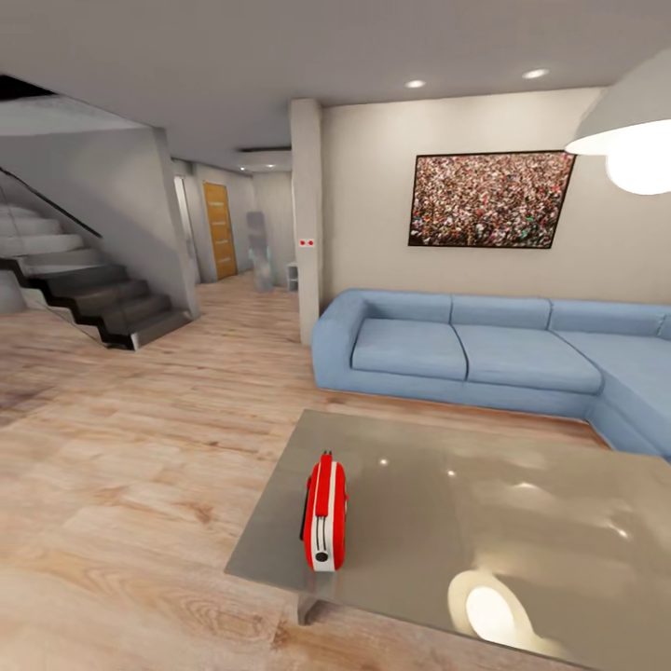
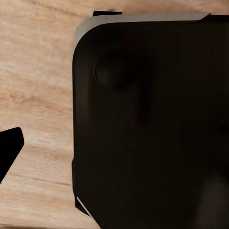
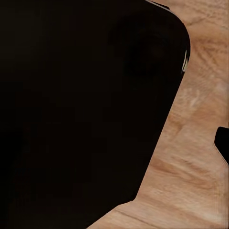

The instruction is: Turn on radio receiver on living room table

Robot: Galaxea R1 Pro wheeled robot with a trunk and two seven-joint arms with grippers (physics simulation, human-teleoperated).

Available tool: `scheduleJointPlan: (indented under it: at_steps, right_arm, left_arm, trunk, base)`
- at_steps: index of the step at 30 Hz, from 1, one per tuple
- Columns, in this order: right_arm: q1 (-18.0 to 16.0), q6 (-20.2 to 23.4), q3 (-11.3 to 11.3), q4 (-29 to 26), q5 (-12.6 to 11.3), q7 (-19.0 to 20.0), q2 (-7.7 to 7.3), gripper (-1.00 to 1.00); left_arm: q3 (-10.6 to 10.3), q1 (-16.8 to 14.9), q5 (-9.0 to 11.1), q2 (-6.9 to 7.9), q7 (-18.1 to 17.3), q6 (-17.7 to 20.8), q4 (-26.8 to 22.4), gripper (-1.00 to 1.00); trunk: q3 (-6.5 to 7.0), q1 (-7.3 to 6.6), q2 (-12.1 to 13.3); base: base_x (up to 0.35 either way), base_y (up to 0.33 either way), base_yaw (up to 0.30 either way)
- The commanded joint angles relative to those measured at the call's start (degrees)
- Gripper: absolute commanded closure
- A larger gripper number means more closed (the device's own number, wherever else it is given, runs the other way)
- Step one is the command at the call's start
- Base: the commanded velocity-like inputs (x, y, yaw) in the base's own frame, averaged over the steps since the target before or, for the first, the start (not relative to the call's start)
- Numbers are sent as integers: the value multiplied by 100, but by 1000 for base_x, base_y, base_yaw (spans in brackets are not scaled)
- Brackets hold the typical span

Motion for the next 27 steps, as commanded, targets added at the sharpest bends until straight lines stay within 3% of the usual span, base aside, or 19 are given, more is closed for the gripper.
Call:
scheduleJointPlan:
  at_steps: [1, 19, 27]
  right_arm:
    - [0, 0, 2, 0, 0, 0, 0, -100]
    - [0, 0, 7, 0, 0, 17, -3, -100]
    - [0, 0, 7, 0, 0, 18, -3, -100]
  left_arm:
    - [0, 0, 0, 0, 1, 0, 0, -100]
    - [0, 0, 0, -2, -4, -2, 0, -100]
    - [-5, 0, -5, -2, -5, -7, 0, -100]
  trunk:
    - [0, 0, 0]
    - [0, 0, 0]
    - [0, 0, 0]
  base:
    - [0, 0, 237]
    - [1, 0, 35]
    - [201, 0, 0]
